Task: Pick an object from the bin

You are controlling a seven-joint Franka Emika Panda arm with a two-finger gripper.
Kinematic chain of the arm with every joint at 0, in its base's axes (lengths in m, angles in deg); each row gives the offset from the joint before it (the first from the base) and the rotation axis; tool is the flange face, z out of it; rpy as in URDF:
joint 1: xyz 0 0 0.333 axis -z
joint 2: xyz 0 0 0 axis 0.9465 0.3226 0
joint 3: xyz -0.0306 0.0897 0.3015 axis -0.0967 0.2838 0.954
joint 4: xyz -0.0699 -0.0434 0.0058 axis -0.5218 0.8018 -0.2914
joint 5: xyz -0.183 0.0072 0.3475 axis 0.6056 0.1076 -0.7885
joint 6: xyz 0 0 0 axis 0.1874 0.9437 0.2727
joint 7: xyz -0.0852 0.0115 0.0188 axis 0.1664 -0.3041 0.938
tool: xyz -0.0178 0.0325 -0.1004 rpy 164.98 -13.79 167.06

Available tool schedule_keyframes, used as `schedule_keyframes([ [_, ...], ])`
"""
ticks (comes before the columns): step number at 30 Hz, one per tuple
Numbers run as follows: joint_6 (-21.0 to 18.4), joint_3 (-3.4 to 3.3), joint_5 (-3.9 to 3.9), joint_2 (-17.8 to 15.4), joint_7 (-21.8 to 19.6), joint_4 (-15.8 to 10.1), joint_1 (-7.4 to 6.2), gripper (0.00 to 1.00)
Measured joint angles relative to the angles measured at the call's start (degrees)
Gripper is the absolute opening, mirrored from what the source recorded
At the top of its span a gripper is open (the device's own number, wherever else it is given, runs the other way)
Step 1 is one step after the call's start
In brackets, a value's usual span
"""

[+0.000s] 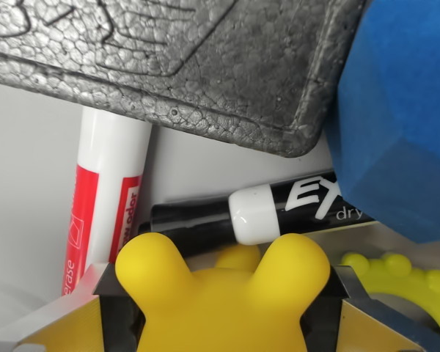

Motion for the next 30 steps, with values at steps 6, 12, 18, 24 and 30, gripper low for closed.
schedule_keyframes([
  [6, -0.8, -0.01, 0.00, -0.9, 0.0, -0.5, 0.05, 0.00],
  [12, -2.0, 0.00, -0.01, -2.8, 0.0, -1.0, 0.06, 0.00],
  [18, -3.7, 0.00, -0.05, -5.0, 0.0, -1.7, 0.07, 0.00],
  [24, -5.6, 0.05, -0.09, -7.2, 0.0, -2.1, 0.11, 0.00],
  [30, -8.2, 0.17, -0.15, -10.4, 0.0, -2.6, 0.23, 0.00],
])
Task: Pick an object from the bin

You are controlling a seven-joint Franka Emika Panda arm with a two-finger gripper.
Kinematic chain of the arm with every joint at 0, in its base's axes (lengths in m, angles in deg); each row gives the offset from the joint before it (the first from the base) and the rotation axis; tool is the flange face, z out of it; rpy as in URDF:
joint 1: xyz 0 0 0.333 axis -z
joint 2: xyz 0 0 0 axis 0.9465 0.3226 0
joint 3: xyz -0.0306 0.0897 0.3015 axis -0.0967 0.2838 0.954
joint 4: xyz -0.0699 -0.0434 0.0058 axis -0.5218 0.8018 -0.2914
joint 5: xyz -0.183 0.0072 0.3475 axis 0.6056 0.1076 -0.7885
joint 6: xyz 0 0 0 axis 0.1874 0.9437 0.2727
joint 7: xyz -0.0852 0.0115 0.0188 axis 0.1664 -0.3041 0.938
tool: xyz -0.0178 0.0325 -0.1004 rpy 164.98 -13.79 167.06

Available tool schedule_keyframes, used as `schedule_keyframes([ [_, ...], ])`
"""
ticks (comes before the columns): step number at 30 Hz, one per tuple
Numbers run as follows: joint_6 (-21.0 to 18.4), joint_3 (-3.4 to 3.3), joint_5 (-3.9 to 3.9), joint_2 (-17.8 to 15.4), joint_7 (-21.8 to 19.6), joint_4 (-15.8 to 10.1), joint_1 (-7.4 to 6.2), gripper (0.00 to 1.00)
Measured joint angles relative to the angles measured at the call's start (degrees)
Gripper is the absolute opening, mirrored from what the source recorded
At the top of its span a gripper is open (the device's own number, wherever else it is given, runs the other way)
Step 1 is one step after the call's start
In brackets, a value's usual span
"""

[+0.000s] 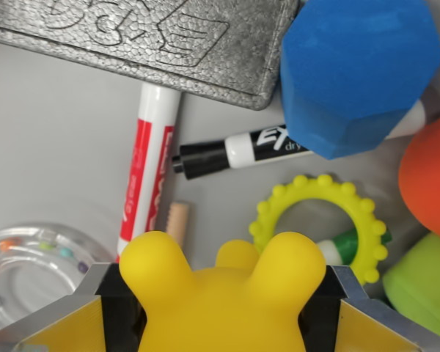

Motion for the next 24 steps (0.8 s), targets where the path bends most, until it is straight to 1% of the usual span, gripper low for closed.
schedule_keyframes([
  [15, -6.7, 0.13, -0.30, -6.4, 0.3, 0.0, 0.09, 0.00],
  [24, -11.3, 0.13, -0.52, -9.8, 0.4, 1.0, 0.09, 0.00],
])
